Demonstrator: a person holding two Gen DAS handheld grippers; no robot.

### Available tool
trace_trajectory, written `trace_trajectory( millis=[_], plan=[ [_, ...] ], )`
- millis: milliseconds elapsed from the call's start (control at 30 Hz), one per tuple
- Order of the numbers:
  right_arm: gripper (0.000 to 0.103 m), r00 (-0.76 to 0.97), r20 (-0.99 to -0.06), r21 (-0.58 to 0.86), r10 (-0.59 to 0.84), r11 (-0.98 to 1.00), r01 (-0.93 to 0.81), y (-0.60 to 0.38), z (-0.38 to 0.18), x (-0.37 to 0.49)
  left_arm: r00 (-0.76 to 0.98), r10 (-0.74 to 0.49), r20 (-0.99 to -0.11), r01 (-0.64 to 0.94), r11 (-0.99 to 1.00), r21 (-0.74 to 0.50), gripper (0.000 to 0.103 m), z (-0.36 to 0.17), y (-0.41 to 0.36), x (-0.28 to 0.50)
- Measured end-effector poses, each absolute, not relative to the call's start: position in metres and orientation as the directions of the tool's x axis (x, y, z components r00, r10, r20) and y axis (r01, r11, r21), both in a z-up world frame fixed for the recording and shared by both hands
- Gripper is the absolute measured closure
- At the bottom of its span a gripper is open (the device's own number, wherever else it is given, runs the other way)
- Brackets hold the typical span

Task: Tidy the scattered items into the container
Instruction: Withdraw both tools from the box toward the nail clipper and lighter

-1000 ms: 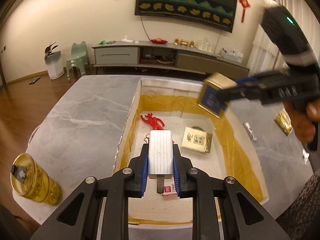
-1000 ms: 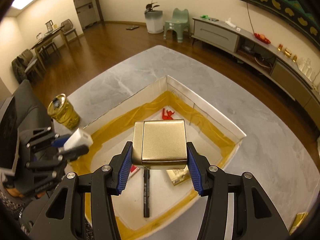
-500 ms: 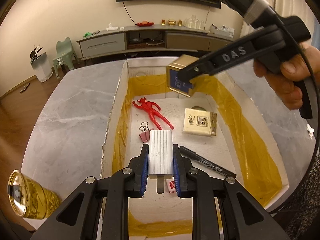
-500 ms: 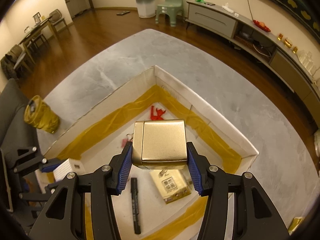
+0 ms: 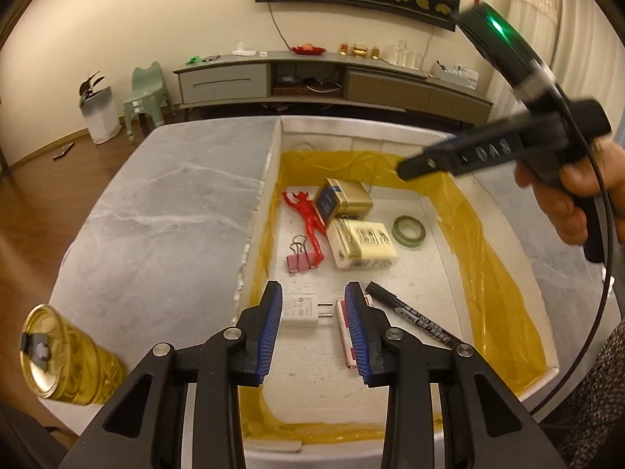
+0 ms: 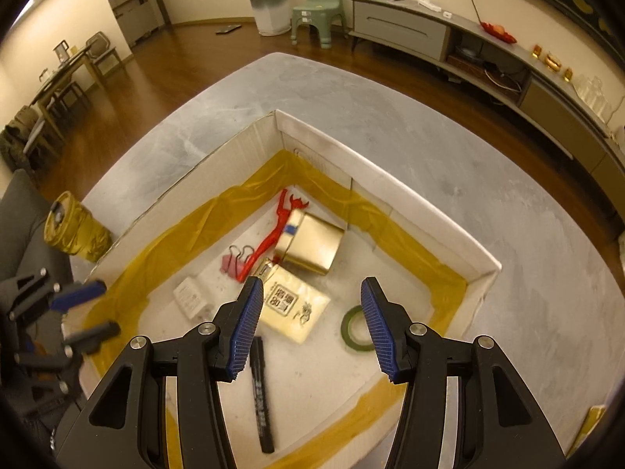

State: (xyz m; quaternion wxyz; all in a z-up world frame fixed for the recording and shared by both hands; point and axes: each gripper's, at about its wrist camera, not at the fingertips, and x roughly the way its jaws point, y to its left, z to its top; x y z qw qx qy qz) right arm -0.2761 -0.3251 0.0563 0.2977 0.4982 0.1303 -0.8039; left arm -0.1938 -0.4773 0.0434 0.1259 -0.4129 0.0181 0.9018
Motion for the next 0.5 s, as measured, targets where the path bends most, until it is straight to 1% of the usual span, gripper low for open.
trace_trajectory(
  millis=[133,500],
  plan=[
    [0.047,-0.334,-0.870,0.093,-0.363,-0.785,0.613,-0.317,0.063,-0.262,-0.629,0.211,-0.748,-0.234,-0.969,-0.077,0.068,0.051,-0.478,-0.184],
    [0.048,-0.351,-0.829,0.122,-0.436,-0.753,0.646,-0.291,0.092,-0.210,-0.644,0.193,-0.740,-0.247,-0.968,-0.038,0.068,0.073,-0.455,-0.154]
  ],
)
